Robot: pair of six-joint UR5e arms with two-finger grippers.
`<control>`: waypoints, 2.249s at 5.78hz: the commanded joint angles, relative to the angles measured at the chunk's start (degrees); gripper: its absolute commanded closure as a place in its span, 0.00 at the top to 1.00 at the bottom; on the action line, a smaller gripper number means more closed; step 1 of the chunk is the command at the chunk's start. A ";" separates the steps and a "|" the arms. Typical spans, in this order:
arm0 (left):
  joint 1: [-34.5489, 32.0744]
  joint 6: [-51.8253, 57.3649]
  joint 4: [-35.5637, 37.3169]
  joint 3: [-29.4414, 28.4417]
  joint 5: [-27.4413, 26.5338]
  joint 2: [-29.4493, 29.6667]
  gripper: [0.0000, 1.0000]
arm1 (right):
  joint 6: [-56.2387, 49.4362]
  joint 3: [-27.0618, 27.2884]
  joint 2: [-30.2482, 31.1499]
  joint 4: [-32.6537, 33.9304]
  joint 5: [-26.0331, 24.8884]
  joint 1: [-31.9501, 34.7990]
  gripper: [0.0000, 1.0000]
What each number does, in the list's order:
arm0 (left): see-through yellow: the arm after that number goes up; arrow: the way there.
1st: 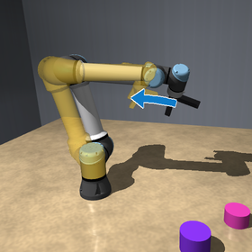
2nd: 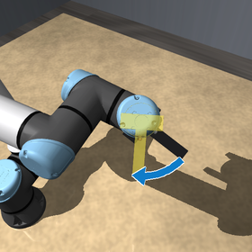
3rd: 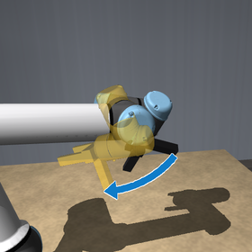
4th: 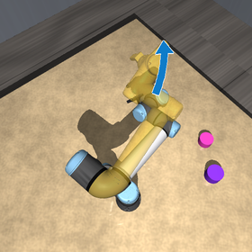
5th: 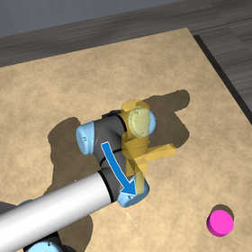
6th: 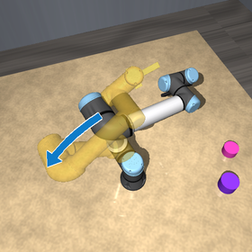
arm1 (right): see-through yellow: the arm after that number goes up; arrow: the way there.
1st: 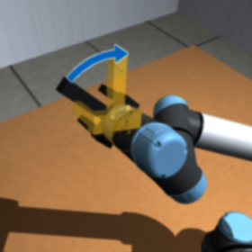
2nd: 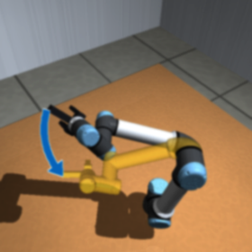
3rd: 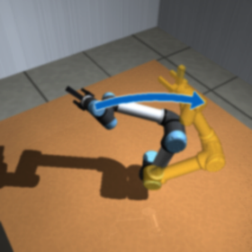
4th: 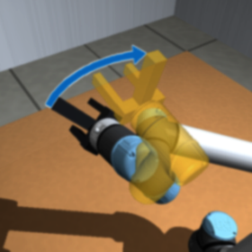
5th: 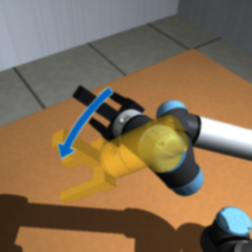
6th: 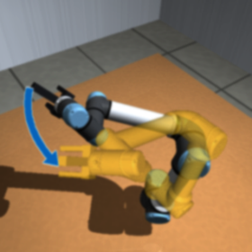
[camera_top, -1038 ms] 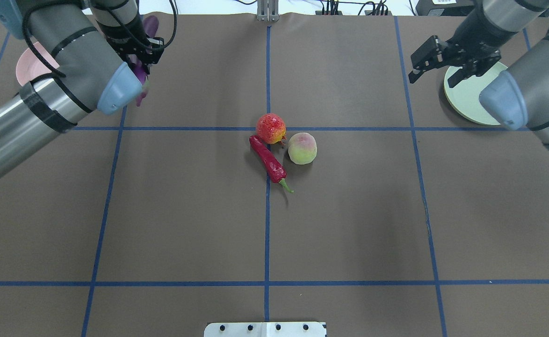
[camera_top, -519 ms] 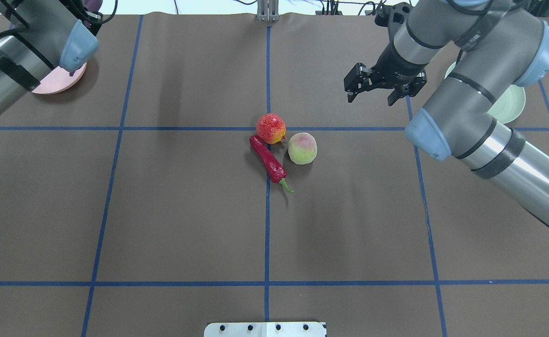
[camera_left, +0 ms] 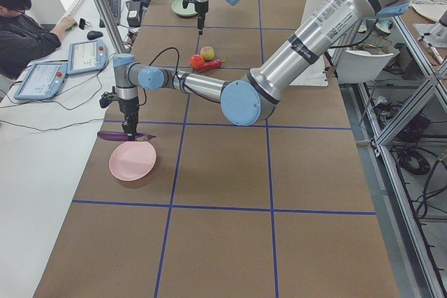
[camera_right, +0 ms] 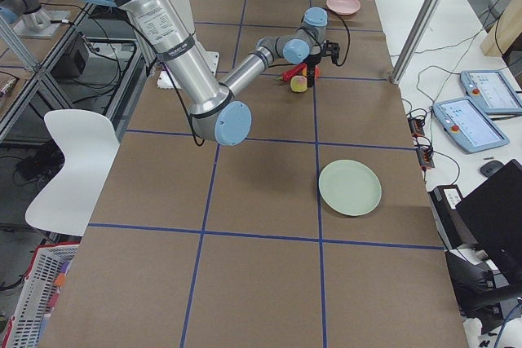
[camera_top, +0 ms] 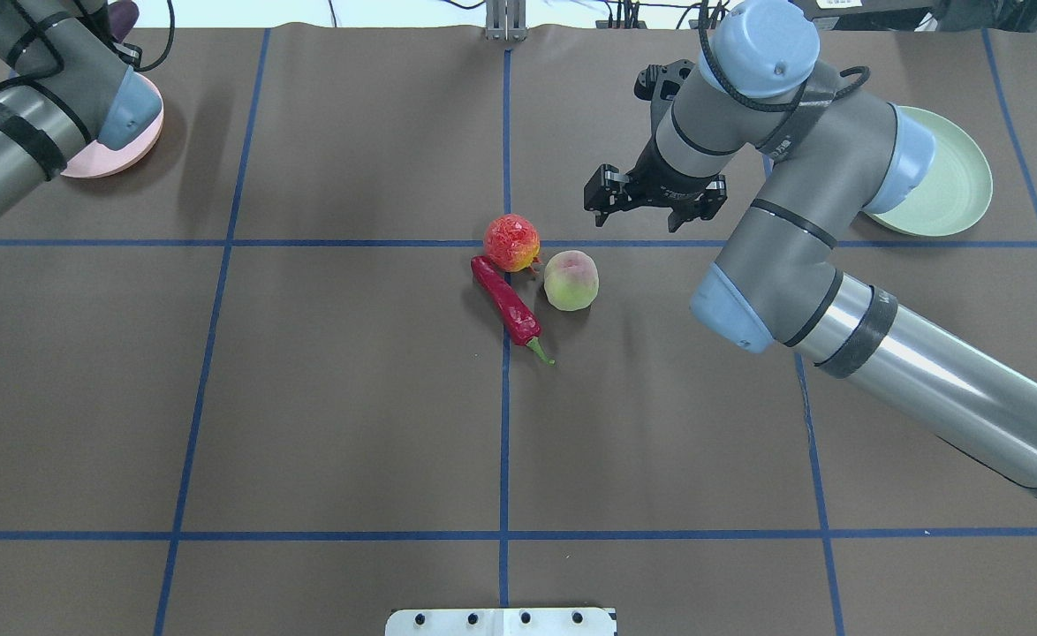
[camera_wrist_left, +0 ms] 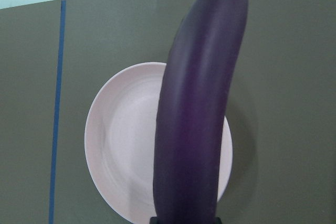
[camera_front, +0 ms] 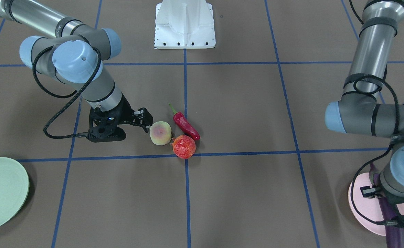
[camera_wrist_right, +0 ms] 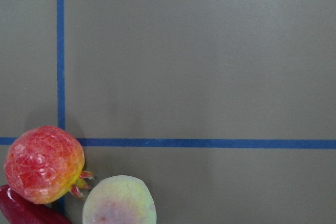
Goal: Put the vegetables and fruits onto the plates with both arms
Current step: 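Carry the eggplant to the pink plate while the right gripper nears the peach, then lower the eggplant onto the pink plate while the right gripper grasps the peach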
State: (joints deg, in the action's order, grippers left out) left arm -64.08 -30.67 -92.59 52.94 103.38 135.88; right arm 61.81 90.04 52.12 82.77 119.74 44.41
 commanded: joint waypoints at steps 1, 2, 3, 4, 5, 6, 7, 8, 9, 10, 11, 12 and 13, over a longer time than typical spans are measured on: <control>3.15 -0.09 -2.85 -3.01 -5.18 0.00 0.00 | 1.99 -0.30 -0.79 -0.06 -0.30 -1.07 0.99; 3.87 0.35 -2.95 -3.11 -6.68 -0.18 0.17 | 2.43 -0.47 -0.88 -0.06 -1.95 -2.39 0.99; 3.97 0.53 -3.03 -2.85 -7.65 -0.18 0.96 | 2.44 -0.91 -1.05 0.02 -2.49 -2.92 0.99; 3.18 0.09 -5.04 -2.32 -7.66 -0.01 1.00 | 2.35 -3.53 -2.53 -0.06 -3.80 -4.23 0.99; 2.48 -0.08 -5.06 -2.06 -7.66 0.08 1.00 | 2.44 -5.55 -4.64 -0.06 -4.86 -4.94 1.00; 1.78 -0.26 -5.14 -2.05 -7.58 0.26 1.00 | 2.26 -6.09 -4.74 -0.06 -5.39 -5.91 1.00; 1.16 -0.26 -5.14 -2.05 -7.49 0.26 1.00 | 2.09 -6.97 -5.01 -0.06 -6.61 -6.52 1.00; 0.89 -0.26 -5.06 -1.36 -7.31 0.26 1.00 | 2.00 -7.41 -5.44 -0.15 -7.06 -6.97 1.00; 0.89 -0.26 -4.88 -1.26 -7.31 0.26 1.00 | 2.00 -8.46 -5.88 -0.50 -7.50 -7.49 1.00; 0.80 -0.26 -4.97 -1.17 -7.31 0.26 1.00 | 1.83 -8.73 -5.89 -0.59 -8.20 -7.93 1.00; 0.80 -0.26 -4.97 -1.17 -7.31 0.26 1.00 | 1.74 -10.39 -6.15 -2.07 -8.21 -8.20 1.00; 0.54 -0.26 -4.88 -1.17 -7.23 0.26 1.00 | 1.91 -10.84 -6.15 -2.87 -8.30 -8.37 1.00; 0.19 -0.18 -4.88 -1.17 -7.22 0.26 1.00 | 2.00 -10.93 -6.15 -2.96 -8.38 -8.64 1.00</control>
State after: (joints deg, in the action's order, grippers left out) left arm -63.61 -30.91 -97.49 51.76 96.13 136.14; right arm 63.72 79.35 45.99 80.12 111.45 36.00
